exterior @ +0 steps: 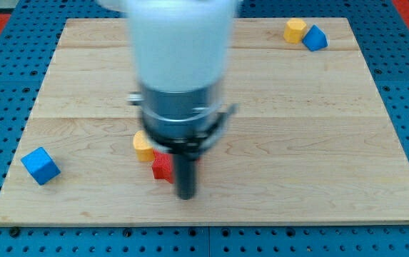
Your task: Move the red circle diagonally top right of the green star
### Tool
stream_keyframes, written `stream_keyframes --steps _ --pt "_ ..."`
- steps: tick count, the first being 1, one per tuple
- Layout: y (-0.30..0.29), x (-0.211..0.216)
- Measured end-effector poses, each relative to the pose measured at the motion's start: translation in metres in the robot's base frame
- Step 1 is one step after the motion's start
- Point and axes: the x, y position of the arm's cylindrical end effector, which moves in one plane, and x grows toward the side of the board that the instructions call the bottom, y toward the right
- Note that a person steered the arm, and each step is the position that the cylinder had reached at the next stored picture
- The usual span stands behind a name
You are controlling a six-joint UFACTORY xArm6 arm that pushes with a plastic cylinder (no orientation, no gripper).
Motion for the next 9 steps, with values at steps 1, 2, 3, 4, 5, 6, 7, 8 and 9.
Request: stream_keyframes --steps 1,2,3,4,5,6,7,8,9 --pt "0.001 -0.022" --pt "0.032 -0.061" --pt "0.059 -0.104" --pt "0.091 -0.145" --pt "0.121 -0.174" --pt "0.139 -0.207" --pt "0.134 -0.204" --pt "0.106 -0.247" --pt "0.147 -0.27"
